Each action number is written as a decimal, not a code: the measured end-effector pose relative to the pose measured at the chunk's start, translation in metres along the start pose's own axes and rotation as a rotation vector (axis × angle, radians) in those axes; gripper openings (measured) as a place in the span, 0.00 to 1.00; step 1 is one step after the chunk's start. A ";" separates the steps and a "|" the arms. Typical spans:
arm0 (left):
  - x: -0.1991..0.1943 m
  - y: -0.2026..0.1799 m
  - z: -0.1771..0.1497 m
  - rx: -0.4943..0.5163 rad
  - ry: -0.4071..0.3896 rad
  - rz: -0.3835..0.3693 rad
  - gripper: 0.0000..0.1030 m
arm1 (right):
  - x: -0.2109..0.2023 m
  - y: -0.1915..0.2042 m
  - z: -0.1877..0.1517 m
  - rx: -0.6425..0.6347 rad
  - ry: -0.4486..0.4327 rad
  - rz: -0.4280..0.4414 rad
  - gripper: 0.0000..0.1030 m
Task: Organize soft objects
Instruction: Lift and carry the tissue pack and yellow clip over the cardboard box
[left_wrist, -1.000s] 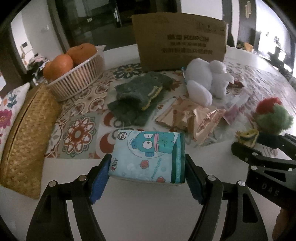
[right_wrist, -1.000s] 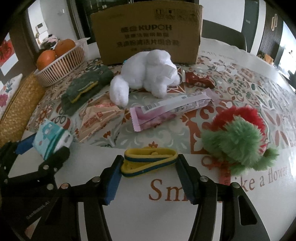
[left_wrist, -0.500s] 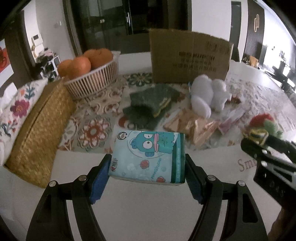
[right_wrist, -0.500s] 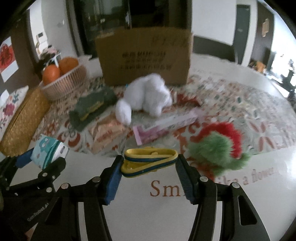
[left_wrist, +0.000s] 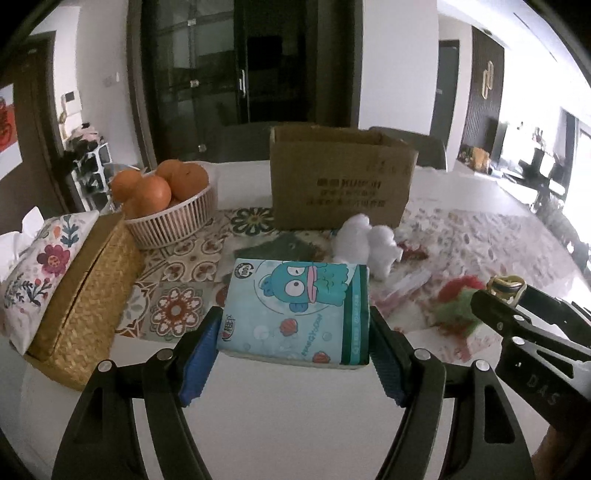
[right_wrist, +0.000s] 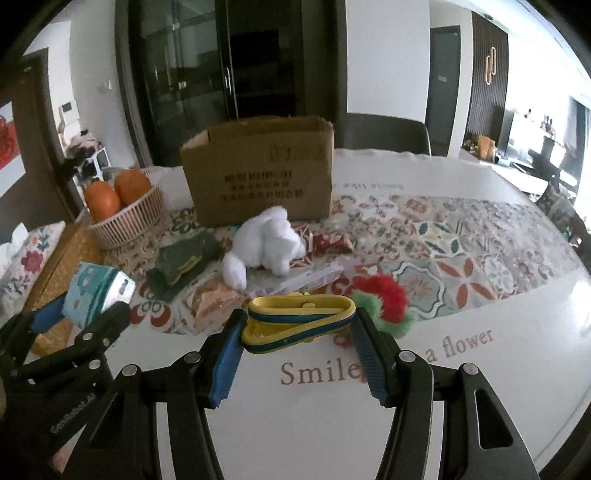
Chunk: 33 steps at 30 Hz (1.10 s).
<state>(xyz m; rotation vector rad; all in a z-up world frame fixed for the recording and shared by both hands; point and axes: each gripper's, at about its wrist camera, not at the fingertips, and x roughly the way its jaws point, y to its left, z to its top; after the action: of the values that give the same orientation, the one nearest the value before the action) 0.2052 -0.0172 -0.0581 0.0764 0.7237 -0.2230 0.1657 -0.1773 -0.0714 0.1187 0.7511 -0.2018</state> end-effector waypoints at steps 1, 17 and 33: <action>-0.002 -0.004 0.003 -0.011 -0.013 0.009 0.72 | -0.003 -0.003 0.002 0.001 -0.012 0.009 0.56; -0.011 -0.022 0.091 -0.006 -0.111 0.089 0.72 | -0.001 -0.034 0.082 0.064 -0.085 0.109 0.57; 0.027 -0.017 0.183 0.032 -0.104 0.068 0.72 | 0.029 -0.024 0.178 0.049 -0.089 0.123 0.57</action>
<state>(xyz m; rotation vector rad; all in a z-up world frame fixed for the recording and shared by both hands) 0.3391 -0.0650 0.0613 0.1188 0.6135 -0.1718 0.2997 -0.2364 0.0368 0.2008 0.6480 -0.1079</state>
